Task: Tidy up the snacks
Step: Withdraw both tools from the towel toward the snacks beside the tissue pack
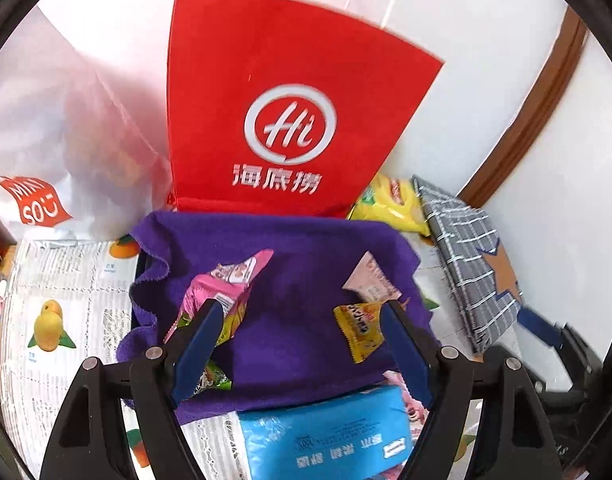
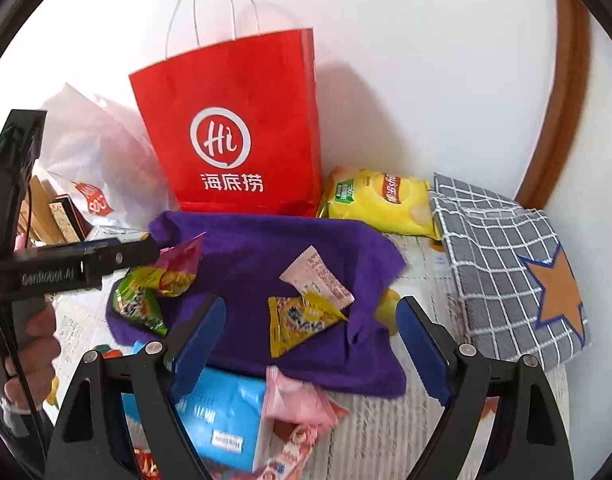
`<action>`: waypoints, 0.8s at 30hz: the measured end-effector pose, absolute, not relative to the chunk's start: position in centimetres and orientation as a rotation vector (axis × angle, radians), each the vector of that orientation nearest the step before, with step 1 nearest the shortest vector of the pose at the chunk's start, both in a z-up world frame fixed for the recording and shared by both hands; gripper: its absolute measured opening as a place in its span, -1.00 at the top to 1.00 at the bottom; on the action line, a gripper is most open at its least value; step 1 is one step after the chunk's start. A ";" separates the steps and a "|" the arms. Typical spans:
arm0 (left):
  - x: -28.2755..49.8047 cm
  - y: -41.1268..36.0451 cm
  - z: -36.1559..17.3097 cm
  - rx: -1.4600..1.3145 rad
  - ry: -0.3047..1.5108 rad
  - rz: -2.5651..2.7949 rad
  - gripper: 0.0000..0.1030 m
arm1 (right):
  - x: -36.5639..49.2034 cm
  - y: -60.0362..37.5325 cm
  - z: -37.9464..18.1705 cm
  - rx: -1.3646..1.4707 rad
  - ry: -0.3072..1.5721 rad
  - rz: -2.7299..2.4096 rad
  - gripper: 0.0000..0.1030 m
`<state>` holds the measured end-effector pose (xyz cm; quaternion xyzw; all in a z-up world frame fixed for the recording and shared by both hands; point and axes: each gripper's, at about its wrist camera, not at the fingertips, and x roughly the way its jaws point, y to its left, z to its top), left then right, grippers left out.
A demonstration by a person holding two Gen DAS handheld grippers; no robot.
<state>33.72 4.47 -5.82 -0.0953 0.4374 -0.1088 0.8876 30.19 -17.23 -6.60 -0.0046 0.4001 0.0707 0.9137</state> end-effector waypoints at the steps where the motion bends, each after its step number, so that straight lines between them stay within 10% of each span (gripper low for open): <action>1: 33.4 4.4 -5.4 -0.194 0.895 -0.225 -0.54 | 29.7 -17.4 -6.5 -0.003 0.824 0.148 -0.68; 13: 28.0 6.9 -4.5 -0.161 0.866 -0.148 -0.54 | 24.4 -19.8 -8.8 0.107 0.872 0.164 -0.67; 24: 24.6 11.5 -9.2 -0.205 0.953 -0.040 -0.54 | 25.9 -18.7 -14.2 0.106 0.928 0.213 -0.18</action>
